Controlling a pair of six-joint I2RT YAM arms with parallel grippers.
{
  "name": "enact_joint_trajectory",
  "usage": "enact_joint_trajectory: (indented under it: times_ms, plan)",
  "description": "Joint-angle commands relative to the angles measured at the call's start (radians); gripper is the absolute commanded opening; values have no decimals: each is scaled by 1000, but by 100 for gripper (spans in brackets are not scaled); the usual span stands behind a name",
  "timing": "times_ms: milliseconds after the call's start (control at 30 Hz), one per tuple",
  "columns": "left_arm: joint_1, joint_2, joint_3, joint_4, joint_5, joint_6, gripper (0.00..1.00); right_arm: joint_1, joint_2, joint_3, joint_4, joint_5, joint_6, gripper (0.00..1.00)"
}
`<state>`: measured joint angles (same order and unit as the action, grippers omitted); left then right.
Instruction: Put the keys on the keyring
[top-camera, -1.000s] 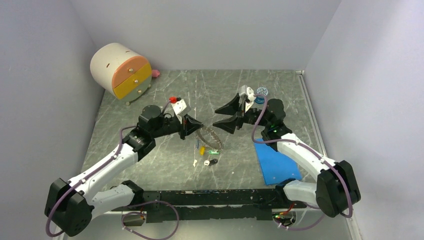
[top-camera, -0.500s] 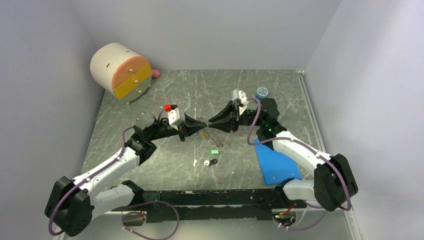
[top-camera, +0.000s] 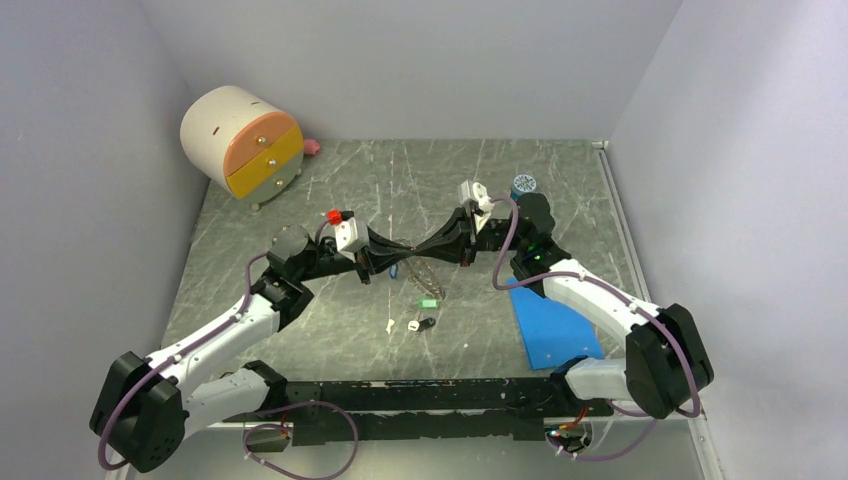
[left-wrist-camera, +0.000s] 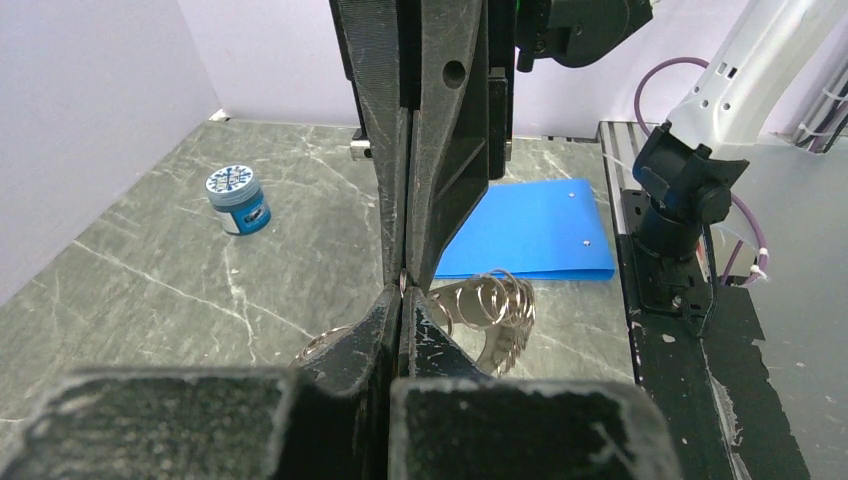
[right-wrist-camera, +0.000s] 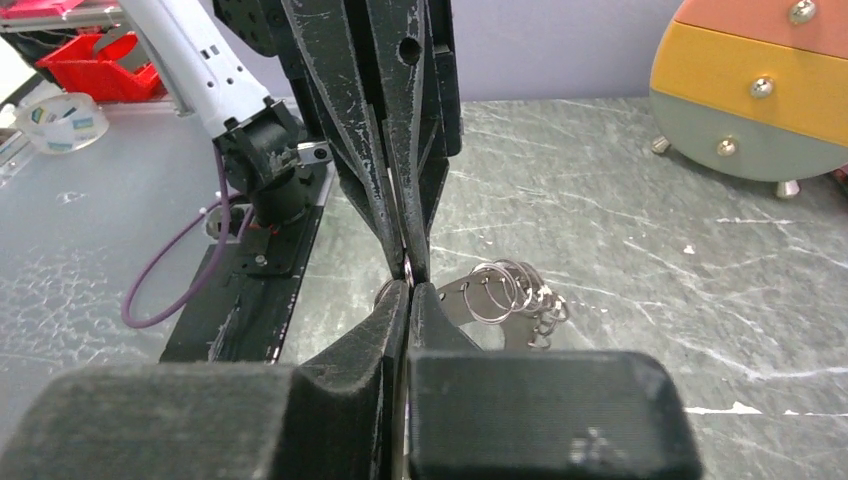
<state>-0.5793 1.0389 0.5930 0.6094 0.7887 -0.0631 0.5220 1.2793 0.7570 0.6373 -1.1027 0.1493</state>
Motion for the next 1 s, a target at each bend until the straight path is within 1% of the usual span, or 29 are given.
enact_joint_trajectory:
  times_ms: [0, 167, 233, 267, 333, 367, 467, 500, 633, 767, 867, 967]
  plan:
    - [-5, -6, 9, 119, 21, -19, 3, 9, 9, 46, 1, -22, -41, 0]
    - [-5, -1, 21, 59, 4, -7, 3, 9, -10, 40, -15, 22, -57, 0]
    - [-4, -10, 24, 20, -25, 2, 6, 8, -25, 36, -36, 49, -66, 0]
    - [-5, -19, 24, -3, -40, 10, 11, 7, -32, 37, -52, 61, -73, 0]
    - [-5, -42, 35, -71, -66, 38, 26, 7, -45, 46, -108, 85, -93, 0]
    - [-5, -56, 44, -112, -74, 49, 31, 7, -50, 55, -150, 92, -111, 0]
    - [-4, -90, 62, -229, -85, 126, 44, 9, -60, 85, -278, 108, -165, 0]
    - [-5, -100, 68, -262, -90, 141, 46, 9, -62, 97, -324, 120, -188, 0]
    - [-5, -120, 95, -387, -91, 220, 49, 9, -71, 141, -498, 168, -254, 0]
    - [-4, -103, 137, -485, -87, 290, 48, 12, -89, 177, -596, 194, -298, 0]
    - [-4, -79, 154, -491, -82, 320, 47, 13, -104, 179, -625, 192, -318, 0]
    - [-5, -69, 150, -455, -84, 353, 47, 15, -111, 179, -659, 183, -342, 0]
